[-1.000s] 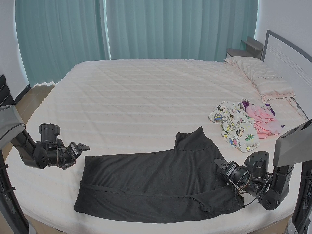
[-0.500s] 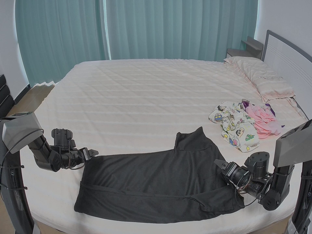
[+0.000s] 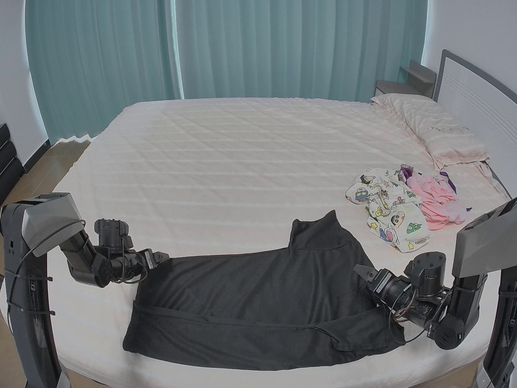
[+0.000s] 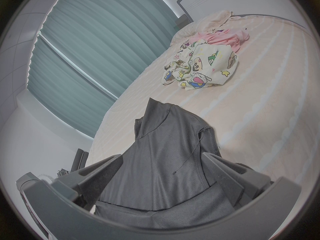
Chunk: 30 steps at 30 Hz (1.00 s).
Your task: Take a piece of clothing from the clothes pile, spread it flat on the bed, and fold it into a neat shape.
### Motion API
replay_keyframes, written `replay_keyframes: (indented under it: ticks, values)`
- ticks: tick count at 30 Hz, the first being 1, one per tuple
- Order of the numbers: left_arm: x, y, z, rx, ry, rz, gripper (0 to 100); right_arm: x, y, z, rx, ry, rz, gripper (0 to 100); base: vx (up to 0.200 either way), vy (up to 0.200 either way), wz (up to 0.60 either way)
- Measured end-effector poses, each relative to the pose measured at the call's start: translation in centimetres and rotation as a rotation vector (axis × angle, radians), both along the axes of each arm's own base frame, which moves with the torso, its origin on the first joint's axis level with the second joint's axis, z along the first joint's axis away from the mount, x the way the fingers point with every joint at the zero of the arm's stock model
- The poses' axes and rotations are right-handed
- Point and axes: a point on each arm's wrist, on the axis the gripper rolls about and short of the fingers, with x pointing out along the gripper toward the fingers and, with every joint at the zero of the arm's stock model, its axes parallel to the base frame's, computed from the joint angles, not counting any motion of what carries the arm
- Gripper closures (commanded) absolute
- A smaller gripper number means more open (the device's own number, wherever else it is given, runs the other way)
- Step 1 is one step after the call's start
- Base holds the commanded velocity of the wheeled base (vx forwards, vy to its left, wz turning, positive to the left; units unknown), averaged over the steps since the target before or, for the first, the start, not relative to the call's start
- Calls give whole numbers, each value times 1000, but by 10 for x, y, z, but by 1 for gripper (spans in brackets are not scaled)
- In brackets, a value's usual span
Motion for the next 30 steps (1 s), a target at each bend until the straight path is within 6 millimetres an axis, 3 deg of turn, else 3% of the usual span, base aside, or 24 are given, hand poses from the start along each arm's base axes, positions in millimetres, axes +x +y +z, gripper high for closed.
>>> replay_keyframes:
  ticks: [20, 30]
  values:
    - [-1, 0, 2, -81, -5, -87, 0, -1, 1, -2, -2, 8, 3, 0, 0, 0, 0]
    - [-4, 11, 6, -35, -30, -139, 0, -1, 1, -1, -1, 6, 3, 0, 0, 0, 0]
